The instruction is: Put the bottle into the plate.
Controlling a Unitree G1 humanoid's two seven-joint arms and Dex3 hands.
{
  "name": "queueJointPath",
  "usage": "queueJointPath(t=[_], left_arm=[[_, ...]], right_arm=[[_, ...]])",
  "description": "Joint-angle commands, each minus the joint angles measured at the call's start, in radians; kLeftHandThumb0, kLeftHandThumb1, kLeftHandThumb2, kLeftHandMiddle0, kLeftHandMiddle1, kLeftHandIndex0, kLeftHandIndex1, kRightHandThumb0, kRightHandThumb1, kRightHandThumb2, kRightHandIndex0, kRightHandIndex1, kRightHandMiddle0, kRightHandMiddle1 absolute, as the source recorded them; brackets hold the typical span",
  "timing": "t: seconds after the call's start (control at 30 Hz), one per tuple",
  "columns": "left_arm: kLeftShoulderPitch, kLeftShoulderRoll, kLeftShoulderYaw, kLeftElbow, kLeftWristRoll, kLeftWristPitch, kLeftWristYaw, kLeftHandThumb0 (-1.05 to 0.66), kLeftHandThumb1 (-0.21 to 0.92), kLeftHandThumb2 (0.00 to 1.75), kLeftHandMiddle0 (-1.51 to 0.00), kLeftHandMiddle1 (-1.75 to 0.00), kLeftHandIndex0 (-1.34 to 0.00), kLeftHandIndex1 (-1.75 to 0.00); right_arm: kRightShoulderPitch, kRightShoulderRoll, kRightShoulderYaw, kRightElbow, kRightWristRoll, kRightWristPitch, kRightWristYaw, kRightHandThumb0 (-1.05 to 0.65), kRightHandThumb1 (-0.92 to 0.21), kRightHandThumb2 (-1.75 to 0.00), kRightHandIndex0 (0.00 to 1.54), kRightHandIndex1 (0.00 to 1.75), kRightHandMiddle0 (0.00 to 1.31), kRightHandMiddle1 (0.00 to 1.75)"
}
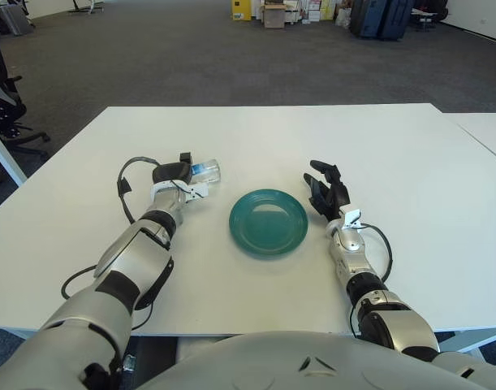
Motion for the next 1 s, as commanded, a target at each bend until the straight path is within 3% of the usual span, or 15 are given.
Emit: queueJointPath(t=[0.0, 0.3, 0.43, 0.57, 0.73, 0.87, 0.97], left_arm=[[0.012, 0.017, 0.002, -0.009, 0.004, -0.008, 0.021, -0.41, 0.54, 1.03, -0.91, -1.75, -0.44, -1.74], [0.009, 0.032, 0.002, -0.037, 0.007, -0.020, 0.048, -0.42, 0.50, 1.08, -0.95, -1.75, -0.47, -1.75], [-0.001, 0.060, 0.001, -0.134, 0.022, -0.019, 0.080, -0.43, 0.45, 1.14, -1.01, -1.75, -0.50, -1.75], [0.049, 0.127, 0.027, -0.439, 0.061, 0.020, 0.089, -0.44, 0.42, 1.18, -1.05, -1.75, -0.53, -1.75], [0.116, 0.186, 0.060, -0.695, 0.092, 0.022, 0.070, -0.44, 0.41, 1.19, -1.08, -1.75, -0.53, -1.75], [0.160, 0.215, 0.085, -0.827, 0.103, 0.000, 0.067, -0.44, 0.40, 1.20, -1.12, -1.75, -0.54, -1.75], [0.233, 0.224, 0.123, -1.020, 0.113, 0.023, 0.033, -0.44, 0.40, 1.20, -1.13, -1.75, -0.54, -1.75]], right_arm=[[0.076, 0.003, -0.001, 0.056, 0.001, 0.019, -0.007, -0.66, -0.92, -0.67, 0.56, 0.01, 0.12, 0.92], [0.074, 0.002, 0.005, 0.059, -0.008, 0.024, -0.024, -0.66, -0.92, -0.69, 0.55, 0.00, 0.11, 0.92], [0.073, 0.003, 0.004, 0.062, -0.006, 0.027, -0.022, -0.66, -0.92, -0.69, 0.55, 0.00, 0.11, 0.92], [0.072, 0.002, 0.005, 0.069, -0.014, 0.015, -0.036, -0.67, -0.92, -0.71, 0.54, 0.00, 0.11, 0.93], [0.067, 0.000, 0.007, 0.079, -0.022, 0.013, -0.048, -0.69, -0.92, -0.72, 0.54, 0.00, 0.11, 0.93], [0.065, -0.001, 0.010, 0.088, -0.031, 0.007, -0.058, -0.70, -0.92, -0.73, 0.53, 0.00, 0.11, 0.94], [0.061, 0.000, 0.009, 0.095, -0.031, 0.011, -0.059, -0.71, -0.92, -0.73, 0.53, 0.00, 0.11, 0.95]])
